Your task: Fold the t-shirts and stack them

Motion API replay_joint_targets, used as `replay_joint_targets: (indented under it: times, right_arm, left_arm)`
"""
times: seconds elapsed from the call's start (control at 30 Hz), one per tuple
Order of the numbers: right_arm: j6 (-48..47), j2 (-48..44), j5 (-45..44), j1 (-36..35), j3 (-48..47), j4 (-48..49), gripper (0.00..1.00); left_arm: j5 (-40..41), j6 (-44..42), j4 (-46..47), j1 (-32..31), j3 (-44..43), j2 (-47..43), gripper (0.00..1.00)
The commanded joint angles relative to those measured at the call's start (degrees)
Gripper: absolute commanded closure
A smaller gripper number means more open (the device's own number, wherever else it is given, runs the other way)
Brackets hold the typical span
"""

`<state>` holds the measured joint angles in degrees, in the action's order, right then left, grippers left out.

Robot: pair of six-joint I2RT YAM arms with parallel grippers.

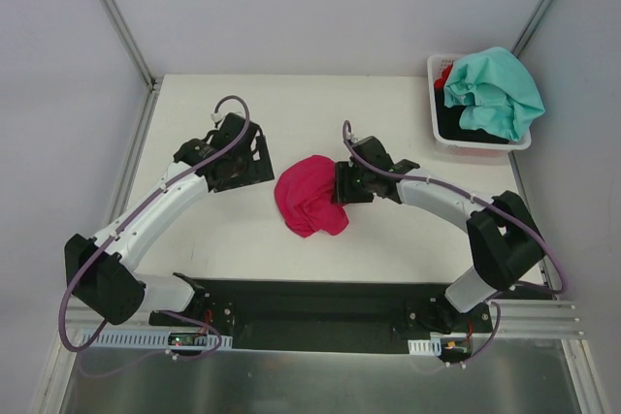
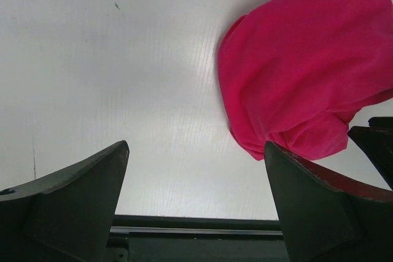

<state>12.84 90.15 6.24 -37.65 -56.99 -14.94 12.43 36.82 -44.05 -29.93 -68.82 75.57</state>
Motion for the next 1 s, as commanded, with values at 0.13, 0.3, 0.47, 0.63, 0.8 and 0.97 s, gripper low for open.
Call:
replay_joint_targets:
  times: [0.13, 0.3, 0.47, 0.63, 0.8, 0.97]
  right_arm:
    - [0.6, 0.7, 4.6, -0.4, -4.1, 3.3, 0.5]
    - [1.1, 0.1, 4.6, -1.1, -2.3, 3.8, 0.51]
    - [2.0, 2.4, 5.0, -2.5, -1.3, 6.1, 0.53]
    - [3.6, 5.0, 5.4, -4.2, -2.2, 7.9, 0.56]
    - [4.0, 5.8, 5.3, -6.0, -3.0, 7.9, 0.65]
    - [3.7, 4.6, 4.0, -6.6, -3.4, 6.0, 0.97]
  left_arm:
    - [-1.9, -1.0, 0.1, 1.5, 1.3, -1.8, 0.09]
    - [-2.3, -0.3, 0.3, 1.5, 1.6, -1.5, 0.09]
    - [-2.1, -0.3, 0.3, 1.5, 2.0, -2.1, 0.09]
    - [-1.8, -0.3, 0.2, 1.5, 2.7, -3.1, 0.09]
    - [-1.9, -0.3, 0.2, 1.5, 3.1, -3.8, 0.09]
    - [-1.8, -0.3, 0.2, 1.5, 3.6, -4.3, 0.09]
